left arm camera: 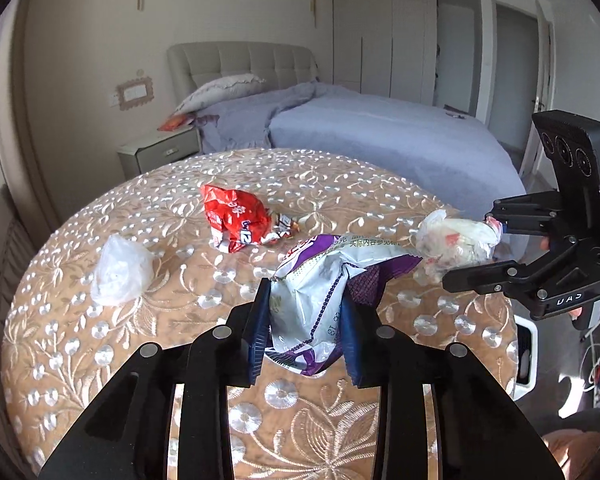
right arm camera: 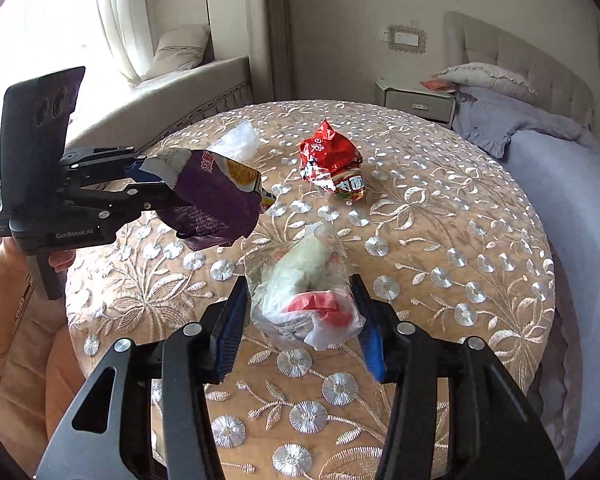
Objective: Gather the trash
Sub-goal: 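Carry the purple bag and clear bag over the white bin and open both tools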
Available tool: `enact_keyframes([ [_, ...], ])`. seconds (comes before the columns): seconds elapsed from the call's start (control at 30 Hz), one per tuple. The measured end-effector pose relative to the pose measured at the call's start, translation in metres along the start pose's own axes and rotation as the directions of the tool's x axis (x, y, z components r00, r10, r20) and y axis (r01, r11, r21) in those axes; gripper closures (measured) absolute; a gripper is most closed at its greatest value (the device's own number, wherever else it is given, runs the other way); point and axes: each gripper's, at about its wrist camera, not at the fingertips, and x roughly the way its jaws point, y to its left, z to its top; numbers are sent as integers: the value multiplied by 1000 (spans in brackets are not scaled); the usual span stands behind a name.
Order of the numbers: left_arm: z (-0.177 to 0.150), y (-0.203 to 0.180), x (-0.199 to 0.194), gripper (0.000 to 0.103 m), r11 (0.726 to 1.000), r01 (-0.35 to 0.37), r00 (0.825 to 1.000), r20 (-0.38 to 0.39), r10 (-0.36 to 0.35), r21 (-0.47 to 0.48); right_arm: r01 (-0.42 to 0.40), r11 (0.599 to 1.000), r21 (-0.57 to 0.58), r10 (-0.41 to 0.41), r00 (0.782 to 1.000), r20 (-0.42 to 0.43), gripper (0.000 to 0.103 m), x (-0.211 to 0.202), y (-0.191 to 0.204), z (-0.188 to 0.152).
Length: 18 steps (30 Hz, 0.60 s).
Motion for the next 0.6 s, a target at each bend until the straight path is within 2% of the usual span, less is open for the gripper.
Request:
enact_keyframes([
  [0.3, 3, -89, -15, 72, 989, 94, 995, 29, -98, 115, 53, 997, 50, -55, 998, 28, 52, -63, -16, -64],
  [0.6, -2, -194, 1, 72, 938, 252, 966, -9, -257, 239, 158, 978, 133, -157, 987, -15, 52, -122, -46, -151],
])
